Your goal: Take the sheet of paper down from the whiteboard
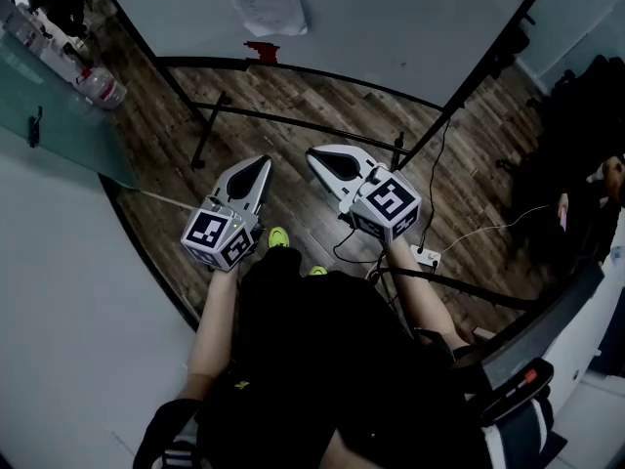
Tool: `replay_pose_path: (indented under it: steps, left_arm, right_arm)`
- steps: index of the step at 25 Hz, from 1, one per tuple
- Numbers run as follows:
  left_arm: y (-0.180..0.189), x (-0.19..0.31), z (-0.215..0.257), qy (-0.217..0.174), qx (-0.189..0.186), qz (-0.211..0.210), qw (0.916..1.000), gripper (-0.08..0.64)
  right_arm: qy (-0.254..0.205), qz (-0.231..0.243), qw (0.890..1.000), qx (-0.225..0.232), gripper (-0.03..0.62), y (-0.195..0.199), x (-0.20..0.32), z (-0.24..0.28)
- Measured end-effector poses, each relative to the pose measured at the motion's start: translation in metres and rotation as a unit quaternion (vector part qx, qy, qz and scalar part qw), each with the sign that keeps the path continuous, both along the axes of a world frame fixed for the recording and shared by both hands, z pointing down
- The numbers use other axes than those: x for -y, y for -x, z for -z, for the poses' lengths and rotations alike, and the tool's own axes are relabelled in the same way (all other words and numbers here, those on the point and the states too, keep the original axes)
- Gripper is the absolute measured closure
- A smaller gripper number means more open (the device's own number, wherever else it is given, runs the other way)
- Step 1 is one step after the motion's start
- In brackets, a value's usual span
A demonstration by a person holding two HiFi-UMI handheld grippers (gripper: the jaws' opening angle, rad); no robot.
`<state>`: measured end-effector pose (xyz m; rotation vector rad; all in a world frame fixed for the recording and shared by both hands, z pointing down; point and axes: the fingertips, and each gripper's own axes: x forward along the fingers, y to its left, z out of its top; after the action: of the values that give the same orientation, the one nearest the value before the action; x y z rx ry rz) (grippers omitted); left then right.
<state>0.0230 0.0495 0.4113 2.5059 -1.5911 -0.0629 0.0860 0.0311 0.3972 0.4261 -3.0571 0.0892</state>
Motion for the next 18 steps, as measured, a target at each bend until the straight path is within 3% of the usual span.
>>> replay_pose_path:
  steps: [18]
  left_arm:
    - [0.03, 0.061, -0.007, 0.0, -0.01, -0.025, 0.9996, 0.534]
  right_arm:
    - [-0.007, -0.022, 0.999, -0.023, 0.566, 0.038, 0.054, -0.007]
